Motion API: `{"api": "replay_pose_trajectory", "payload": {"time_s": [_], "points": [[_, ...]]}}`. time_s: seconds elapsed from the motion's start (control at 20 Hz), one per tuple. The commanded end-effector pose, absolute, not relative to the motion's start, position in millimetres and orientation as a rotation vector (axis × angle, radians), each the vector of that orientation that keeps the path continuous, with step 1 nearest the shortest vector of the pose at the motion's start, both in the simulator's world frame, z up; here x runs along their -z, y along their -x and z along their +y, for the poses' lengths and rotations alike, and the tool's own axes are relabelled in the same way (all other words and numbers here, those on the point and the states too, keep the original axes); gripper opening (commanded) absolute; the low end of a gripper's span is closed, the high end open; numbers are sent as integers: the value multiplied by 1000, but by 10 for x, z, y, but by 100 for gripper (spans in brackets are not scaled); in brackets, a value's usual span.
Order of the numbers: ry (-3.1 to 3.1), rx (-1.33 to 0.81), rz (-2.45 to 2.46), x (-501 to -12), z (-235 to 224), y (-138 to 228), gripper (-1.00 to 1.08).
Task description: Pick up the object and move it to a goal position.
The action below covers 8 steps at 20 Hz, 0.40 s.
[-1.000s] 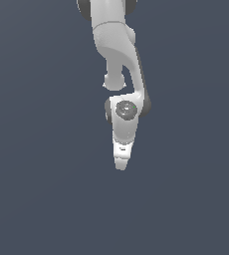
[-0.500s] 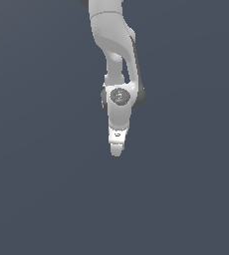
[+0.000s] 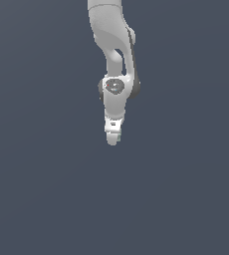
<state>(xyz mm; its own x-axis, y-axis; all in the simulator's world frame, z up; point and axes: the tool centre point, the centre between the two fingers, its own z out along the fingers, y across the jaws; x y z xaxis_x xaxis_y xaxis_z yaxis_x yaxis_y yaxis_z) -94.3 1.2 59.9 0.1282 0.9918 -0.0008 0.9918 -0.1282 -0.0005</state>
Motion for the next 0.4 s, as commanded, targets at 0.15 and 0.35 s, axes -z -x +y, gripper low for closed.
{"api": "replay_pose_trajectory", "payload": {"time_s": [0.15,0.35], "points": [[-2358,1,2075,-621,-34,1084,-100],[-2358,1,2075,-626,-46,1111,-100]]}}
